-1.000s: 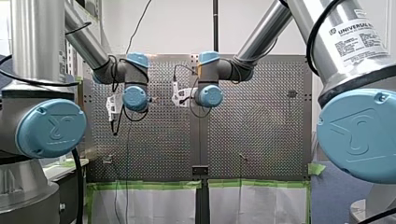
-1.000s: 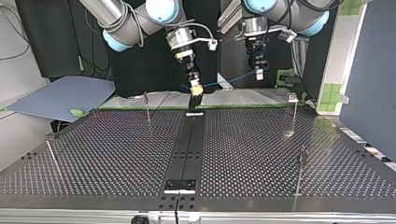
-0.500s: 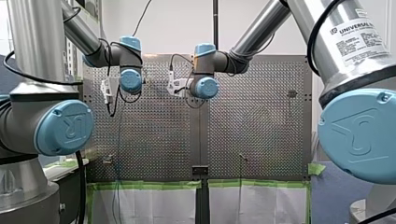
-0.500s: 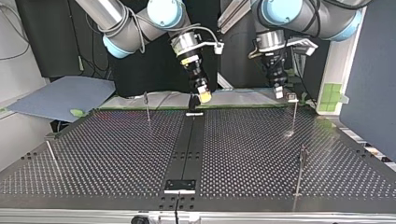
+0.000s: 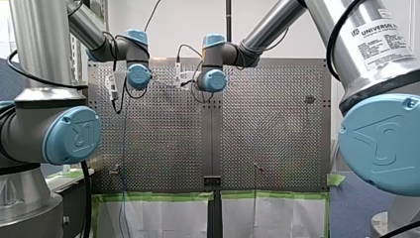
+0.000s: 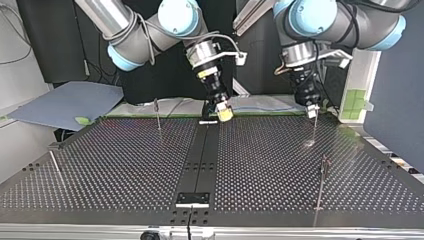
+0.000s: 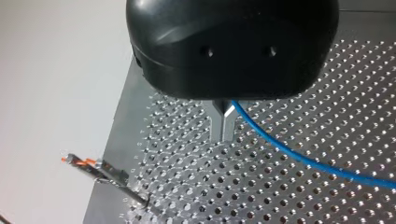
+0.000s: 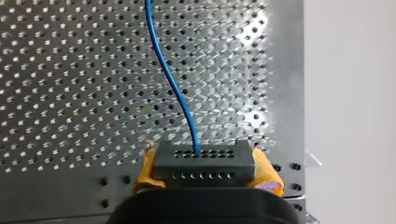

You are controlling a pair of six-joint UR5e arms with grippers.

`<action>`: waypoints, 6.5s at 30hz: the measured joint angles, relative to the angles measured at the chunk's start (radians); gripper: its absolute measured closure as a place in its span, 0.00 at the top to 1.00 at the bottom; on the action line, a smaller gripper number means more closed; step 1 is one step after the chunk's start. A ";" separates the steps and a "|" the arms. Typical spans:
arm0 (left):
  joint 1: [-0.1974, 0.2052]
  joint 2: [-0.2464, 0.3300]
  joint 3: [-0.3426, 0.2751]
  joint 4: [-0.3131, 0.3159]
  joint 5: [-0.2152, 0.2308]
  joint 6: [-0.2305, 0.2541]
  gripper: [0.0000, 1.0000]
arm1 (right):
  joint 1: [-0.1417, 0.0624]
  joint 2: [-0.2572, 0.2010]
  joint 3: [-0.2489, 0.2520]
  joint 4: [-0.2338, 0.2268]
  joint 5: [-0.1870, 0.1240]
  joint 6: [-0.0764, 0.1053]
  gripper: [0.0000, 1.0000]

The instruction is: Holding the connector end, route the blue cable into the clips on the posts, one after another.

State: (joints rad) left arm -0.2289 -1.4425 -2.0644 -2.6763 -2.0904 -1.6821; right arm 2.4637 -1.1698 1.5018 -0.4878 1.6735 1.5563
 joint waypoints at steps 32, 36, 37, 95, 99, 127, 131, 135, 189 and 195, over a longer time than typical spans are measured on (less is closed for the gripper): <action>0.074 0.029 0.144 -0.090 0.069 -0.008 0.00 | -0.007 0.036 -0.162 0.067 -0.089 0.132 0.00; 0.081 0.027 0.149 -0.092 0.094 -0.009 0.00 | 0.000 0.064 -0.199 0.088 -0.100 0.141 0.00; 0.082 0.027 0.152 -0.095 0.101 -0.009 0.00 | 0.001 0.067 -0.207 0.091 -0.102 0.142 0.00; 0.239 -0.049 0.233 -0.091 0.316 -0.066 0.00 | 0.007 0.179 -0.418 0.160 -0.122 0.213 0.00; 0.236 -0.061 0.251 -0.089 0.324 -0.072 0.00 | 0.007 0.183 -0.423 0.160 -0.122 0.213 0.00; 0.285 -0.125 0.284 -0.022 0.362 -0.116 0.00 | -0.032 0.189 -0.434 0.159 -0.132 0.214 0.00; 0.301 -0.131 0.285 -0.020 0.363 -0.120 0.00 | -0.035 0.190 -0.434 0.159 -0.133 0.213 0.00; 0.324 -0.132 0.285 -0.016 0.378 -0.131 0.00 | -0.040 0.191 -0.434 0.158 -0.135 0.213 0.00; 0.364 -0.241 0.371 0.022 0.482 -0.257 0.84 | -0.132 0.290 -0.563 0.160 -0.213 0.210 0.00; 0.359 -0.241 0.372 0.004 0.465 -0.266 1.00 | -0.133 0.290 -0.564 0.161 -0.214 0.209 0.00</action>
State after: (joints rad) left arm 0.1300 -1.6833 -1.6928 -2.6723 -1.6255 -1.9476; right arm 2.3311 -0.8800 0.9382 -0.3269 1.4594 1.7649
